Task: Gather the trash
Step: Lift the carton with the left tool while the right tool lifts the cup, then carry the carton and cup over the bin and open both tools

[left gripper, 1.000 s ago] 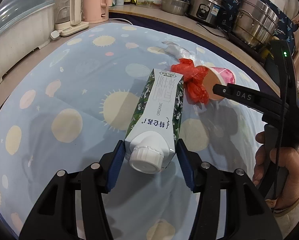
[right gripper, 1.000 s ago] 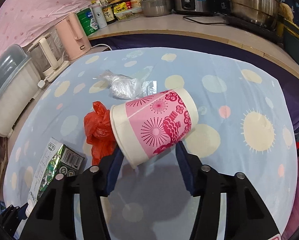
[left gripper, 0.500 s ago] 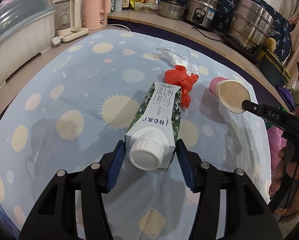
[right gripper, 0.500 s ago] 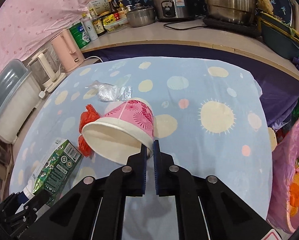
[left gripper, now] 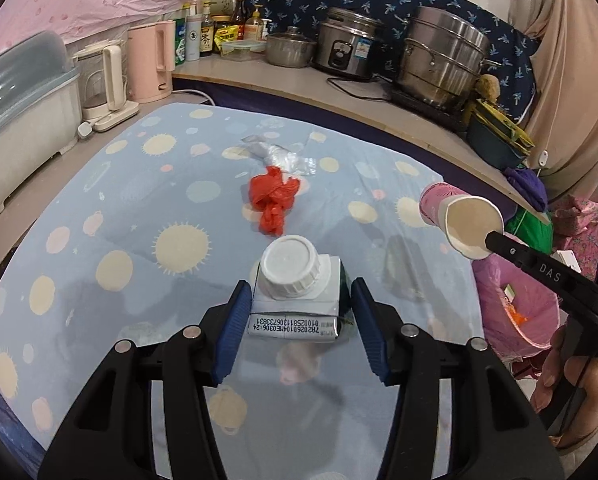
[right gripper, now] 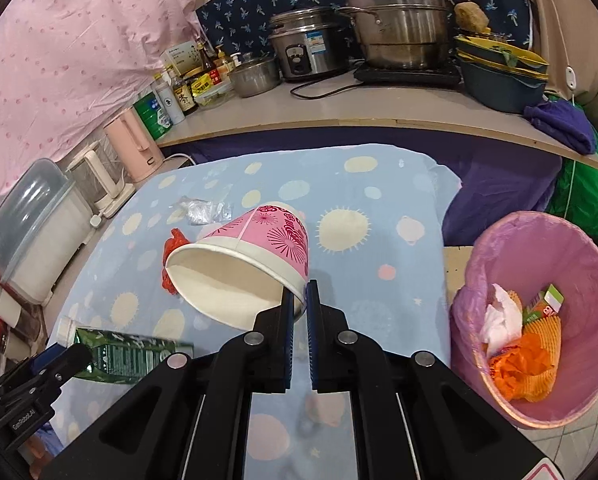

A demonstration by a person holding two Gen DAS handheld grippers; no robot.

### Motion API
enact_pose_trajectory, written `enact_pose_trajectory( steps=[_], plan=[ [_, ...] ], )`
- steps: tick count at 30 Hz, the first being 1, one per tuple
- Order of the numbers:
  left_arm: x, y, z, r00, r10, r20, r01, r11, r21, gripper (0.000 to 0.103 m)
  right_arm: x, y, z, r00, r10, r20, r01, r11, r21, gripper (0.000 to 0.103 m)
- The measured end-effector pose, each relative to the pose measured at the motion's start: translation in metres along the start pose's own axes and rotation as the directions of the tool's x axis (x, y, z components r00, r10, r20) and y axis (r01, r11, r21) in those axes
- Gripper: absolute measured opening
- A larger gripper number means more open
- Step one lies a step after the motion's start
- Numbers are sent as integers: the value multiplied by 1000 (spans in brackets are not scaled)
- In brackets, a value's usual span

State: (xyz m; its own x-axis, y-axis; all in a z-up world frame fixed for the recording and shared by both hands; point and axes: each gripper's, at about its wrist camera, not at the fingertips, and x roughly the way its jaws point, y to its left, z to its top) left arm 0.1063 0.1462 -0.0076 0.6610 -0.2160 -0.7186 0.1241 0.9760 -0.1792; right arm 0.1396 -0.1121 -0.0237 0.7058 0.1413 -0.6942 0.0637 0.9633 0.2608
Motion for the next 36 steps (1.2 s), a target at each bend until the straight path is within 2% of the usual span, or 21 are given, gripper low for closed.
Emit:
enact_pose_trajectory(
  steps=[1,3,4,7,9,12,14,15,16,17,19,21,26,31,33,36],
  plan=[
    [-3,-9,1,1000,-13,3,13,1000,11,48,-6,-6,-1,1000,-5,8,5,1000,7,6],
    [-8,-29,4,999,-41,7,40,998,48,14,-19,-20,-2,1000,-14,25,13,999,31,6],
    [-8,-38,6,998,-55,-10,56,996,63,0,-26,-28,-2,999,-22,33,21,999,43,6],
    [-3,-66,12,993,-114,-33,116,990,82,2,-43,-56,-5,997,-47,57,42,995,90,6],
    [1,-84,13,996,-87,-19,88,988,129,2,-52,-75,-7,996,-67,61,59,991,123,6],
    [3,-96,10,996,-87,-28,91,986,141,3,-64,-98,-14,995,-75,61,64,985,162,6],
    [2,-96,6,997,-75,-29,79,988,136,7,-70,-108,-21,994,-90,61,79,983,165,6],
    [1,-96,2,997,-67,-37,71,989,133,20,-72,-110,-23,994,-91,58,80,982,169,6],
    [2,-93,-2,997,-54,-52,61,990,127,36,-73,-113,-26,994,-92,56,81,982,173,6],
    [2,-91,-8,998,-36,-59,42,992,118,44,-74,-115,-29,994,-90,54,79,982,174,6],
    [-1,-84,-22,998,9,-64,-3,996,91,72,-74,-115,-34,994,-94,52,85,982,168,6],
    [1,-78,-35,996,41,-79,-35,997,69,81,-75,-114,-39,995,-85,49,76,983,167,6],
    [25,-78,-68,980,79,-181,-69,996,61,82,-71,-109,-48,998,-54,37,47,984,169,6],
    [41,-79,-86,969,145,-201,-131,988,82,82,-70,-104,-50,999,-34,32,28,986,162,6],
    [48,-78,-90,964,150,-218,-135,987,83,79,-70,-104,-51,999,-31,32,25,987,162,6],
    [56,-79,-92,960,138,-245,-121,989,83,63,-70,-105,-52,999,-28,31,23,986,163,6]
  ],
)
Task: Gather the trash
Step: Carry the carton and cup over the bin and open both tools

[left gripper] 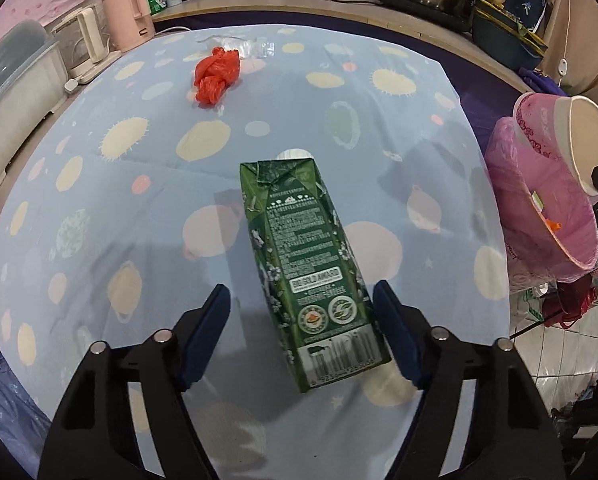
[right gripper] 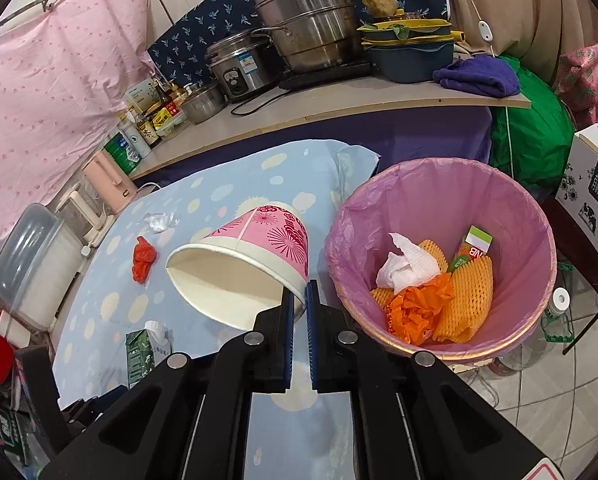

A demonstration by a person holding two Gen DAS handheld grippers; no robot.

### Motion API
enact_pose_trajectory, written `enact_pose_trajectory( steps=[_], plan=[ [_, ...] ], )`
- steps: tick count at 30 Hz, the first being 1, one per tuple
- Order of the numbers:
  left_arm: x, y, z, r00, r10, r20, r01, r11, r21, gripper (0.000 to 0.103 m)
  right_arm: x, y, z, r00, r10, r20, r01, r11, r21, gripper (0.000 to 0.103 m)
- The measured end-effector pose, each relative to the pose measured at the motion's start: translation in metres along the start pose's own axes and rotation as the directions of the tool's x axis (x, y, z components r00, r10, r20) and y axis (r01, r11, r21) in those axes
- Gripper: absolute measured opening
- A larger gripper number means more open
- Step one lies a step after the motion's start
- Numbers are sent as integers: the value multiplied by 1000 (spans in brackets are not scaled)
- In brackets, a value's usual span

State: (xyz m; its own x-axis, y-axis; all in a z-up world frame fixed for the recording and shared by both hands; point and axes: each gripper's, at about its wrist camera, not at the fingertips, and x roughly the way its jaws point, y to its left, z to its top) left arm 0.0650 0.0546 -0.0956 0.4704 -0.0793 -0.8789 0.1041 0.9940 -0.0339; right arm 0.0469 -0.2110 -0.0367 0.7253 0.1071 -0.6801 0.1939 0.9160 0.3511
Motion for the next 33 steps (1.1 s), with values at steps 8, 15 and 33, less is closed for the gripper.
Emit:
enact_pose_trajectory(
  steps=[8,15,33],
  plan=[
    [2,1,-1,999,-25,-30,24,1000,-7,46,-2,-4,-4,1000,-2,-6,3,1000,5,6],
    [-27,-5,6,998,-61,33,60,998,23,45,-12,-16,-1,1000,-16,20,15,1000,26,6],
    [-91,-163,58,912,-390,127,319,869,378,45,-35,-113,20,981,-179,74,164,971,173,6]
  ],
)
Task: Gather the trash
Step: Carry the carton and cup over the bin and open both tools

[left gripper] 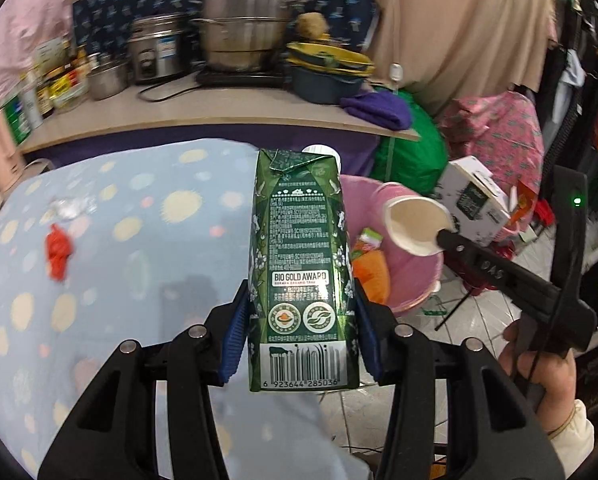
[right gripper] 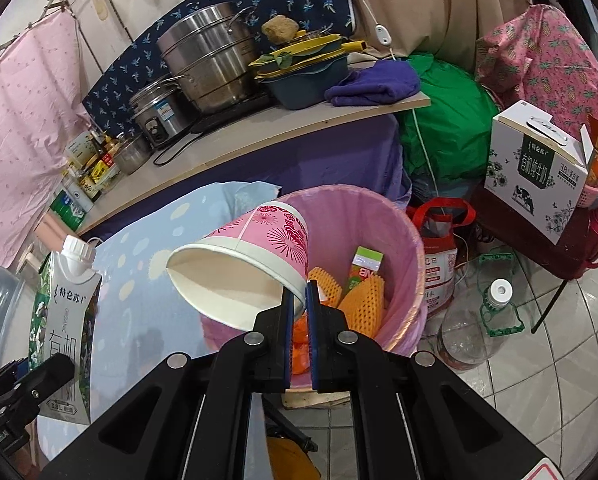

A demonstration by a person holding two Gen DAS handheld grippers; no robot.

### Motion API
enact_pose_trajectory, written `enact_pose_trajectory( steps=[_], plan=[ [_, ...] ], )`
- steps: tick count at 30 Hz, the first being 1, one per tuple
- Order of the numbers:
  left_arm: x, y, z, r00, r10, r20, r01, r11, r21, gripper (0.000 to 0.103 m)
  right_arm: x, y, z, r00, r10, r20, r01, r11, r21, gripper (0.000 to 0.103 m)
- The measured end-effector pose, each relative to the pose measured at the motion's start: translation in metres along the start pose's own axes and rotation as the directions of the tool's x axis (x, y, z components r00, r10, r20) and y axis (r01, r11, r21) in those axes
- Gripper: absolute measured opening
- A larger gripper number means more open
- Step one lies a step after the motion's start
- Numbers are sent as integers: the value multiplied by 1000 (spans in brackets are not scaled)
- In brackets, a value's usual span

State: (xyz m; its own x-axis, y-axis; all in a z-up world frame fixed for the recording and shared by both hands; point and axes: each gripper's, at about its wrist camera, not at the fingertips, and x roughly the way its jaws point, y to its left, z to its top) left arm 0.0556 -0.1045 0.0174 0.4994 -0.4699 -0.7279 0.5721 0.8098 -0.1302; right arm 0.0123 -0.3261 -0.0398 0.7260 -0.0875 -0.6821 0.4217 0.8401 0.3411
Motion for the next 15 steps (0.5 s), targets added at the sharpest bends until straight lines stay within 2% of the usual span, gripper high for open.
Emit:
enact_pose_trajectory(
  steps=[5,10,13,15],
  plan=[
    [42,-28,13,998,-38,-39,40,997,58,46,15,-17,8,999,-46,-23,47,999,14,6],
    [80,-38,17,997,-44,-65,48,997,68,46,31,-28,11,997,-68,-41,69,997,28,7],
    [92,-39,20,997,-41,-59,45,997,62,46,37,-32,13,996,-73,-47,75,996,38,12],
    [93,-39,20,998,-20,-52,24,997,78,48,36,-31,14,996,-76,-37,77,996,33,20]
  ],
)
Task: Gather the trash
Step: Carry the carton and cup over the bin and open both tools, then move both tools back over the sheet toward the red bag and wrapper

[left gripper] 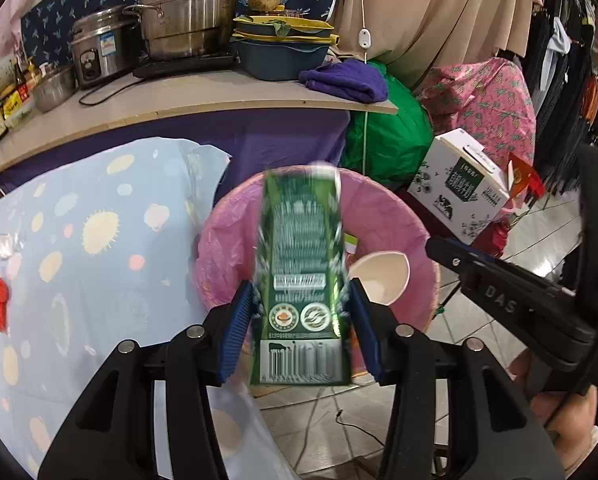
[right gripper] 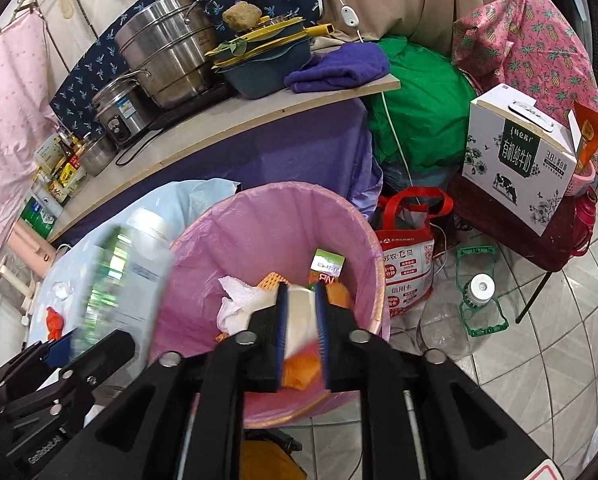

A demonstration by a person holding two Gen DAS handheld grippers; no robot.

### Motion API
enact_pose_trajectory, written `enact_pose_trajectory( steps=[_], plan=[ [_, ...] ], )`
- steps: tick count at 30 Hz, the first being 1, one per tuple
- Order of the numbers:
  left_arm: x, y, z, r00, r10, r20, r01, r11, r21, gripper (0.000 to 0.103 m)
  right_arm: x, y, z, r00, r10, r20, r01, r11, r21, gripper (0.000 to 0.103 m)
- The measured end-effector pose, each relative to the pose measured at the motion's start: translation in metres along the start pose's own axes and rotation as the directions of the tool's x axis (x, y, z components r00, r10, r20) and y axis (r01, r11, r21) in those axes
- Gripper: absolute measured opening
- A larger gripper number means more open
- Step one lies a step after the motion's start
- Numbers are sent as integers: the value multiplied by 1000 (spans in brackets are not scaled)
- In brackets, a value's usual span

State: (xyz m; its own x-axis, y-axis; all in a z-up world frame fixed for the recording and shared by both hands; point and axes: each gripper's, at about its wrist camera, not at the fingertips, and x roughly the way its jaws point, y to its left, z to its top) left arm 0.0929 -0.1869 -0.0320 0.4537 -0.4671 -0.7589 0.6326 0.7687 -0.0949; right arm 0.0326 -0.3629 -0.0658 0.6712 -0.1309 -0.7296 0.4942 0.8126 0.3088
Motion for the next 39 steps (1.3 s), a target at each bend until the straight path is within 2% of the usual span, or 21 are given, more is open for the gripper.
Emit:
enact_pose_trajectory(
  steps=[2,3,7,10,24,32,39],
  plan=[
    [-5,2,1,999,22,27,-22,1000,-3,71,-4,1,0,1000,5,18,-5,1000,2,28],
    [-9,3,1,998,27,48,-26,1000,-13,72,-5,1,0,1000,6,23,-6,1000,2,29],
    [-17,11,2,997,40,62,-37,999,-35,72,-13,3,2,999,25,38,-25,1000,9,30],
    [-23,18,0,996,55,72,-52,997,-51,72,-18,9,1,998,36,45,-36,999,1,35],
    [-41,46,-16,991,107,75,-99,989,-106,72,-27,42,-3,996,77,44,-74,996,-50,36],
    [-54,66,-25,988,135,75,-123,982,-146,72,-27,71,-15,994,104,19,-102,990,-100,38],
    [-62,98,-38,981,185,58,-170,964,-206,72,-20,106,-28,990,139,-20,-140,977,-159,38]
  ],
)
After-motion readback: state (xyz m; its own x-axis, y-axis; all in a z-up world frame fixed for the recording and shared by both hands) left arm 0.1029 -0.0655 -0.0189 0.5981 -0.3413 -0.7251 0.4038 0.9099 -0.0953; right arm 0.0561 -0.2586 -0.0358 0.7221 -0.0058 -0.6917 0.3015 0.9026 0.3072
